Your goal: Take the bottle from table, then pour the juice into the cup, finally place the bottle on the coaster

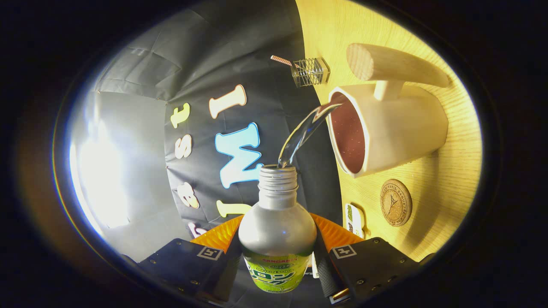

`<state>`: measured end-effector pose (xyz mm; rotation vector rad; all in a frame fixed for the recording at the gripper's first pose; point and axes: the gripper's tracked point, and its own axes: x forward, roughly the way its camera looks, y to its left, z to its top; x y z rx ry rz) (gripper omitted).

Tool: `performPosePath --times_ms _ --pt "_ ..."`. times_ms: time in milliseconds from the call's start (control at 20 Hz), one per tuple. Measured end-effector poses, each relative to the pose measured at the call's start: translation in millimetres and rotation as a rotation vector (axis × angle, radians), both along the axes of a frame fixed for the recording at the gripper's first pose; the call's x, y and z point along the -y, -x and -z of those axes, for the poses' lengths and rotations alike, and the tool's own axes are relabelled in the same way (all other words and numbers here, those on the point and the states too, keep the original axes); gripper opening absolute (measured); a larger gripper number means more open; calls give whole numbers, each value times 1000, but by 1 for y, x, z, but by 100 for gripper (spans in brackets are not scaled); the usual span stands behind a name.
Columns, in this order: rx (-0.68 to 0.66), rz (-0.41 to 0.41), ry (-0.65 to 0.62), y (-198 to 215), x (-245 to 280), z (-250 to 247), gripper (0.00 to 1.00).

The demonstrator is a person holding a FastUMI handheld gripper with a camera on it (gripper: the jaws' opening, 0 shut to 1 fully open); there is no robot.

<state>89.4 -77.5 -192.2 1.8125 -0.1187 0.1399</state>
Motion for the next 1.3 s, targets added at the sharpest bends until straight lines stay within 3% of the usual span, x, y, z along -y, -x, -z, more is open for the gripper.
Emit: performPosePath --times_ms 1300 --pt "-7 -8 -73 -8 -15 4 77"
